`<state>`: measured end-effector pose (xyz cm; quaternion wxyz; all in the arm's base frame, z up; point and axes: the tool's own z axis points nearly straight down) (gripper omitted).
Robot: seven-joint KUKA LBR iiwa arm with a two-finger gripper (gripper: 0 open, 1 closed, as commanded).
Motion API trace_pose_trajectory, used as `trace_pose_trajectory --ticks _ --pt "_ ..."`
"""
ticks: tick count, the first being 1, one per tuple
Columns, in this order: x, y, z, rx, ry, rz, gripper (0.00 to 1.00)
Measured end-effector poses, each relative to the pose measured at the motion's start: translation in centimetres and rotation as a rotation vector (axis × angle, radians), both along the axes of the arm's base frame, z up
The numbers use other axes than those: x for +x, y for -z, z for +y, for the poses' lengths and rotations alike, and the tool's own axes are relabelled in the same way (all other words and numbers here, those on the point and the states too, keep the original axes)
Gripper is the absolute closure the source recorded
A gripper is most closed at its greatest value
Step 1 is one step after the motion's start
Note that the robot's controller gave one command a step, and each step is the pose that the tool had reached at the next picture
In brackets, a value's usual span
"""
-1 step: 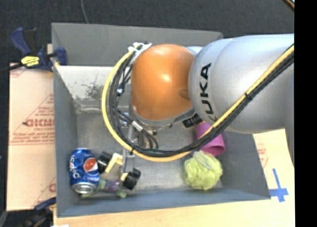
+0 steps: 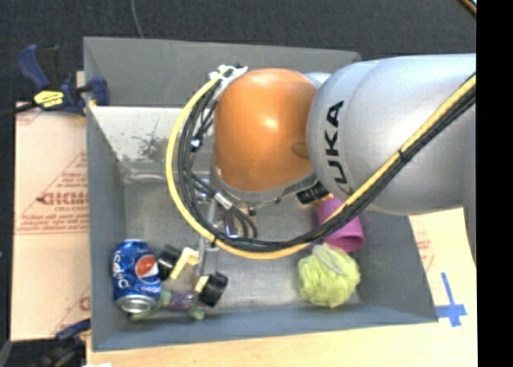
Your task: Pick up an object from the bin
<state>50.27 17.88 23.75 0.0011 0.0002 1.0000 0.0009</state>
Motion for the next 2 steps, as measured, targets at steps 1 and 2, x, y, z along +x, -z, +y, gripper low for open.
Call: trace_pose_trajectory --ticks 1,2 --pt "-1.5 13.1 2.0 0.0 -0.208 -0.006 0.0" --pt "-2.1 7.4 2.0 0.0 -0.391 -0.016 0.0"
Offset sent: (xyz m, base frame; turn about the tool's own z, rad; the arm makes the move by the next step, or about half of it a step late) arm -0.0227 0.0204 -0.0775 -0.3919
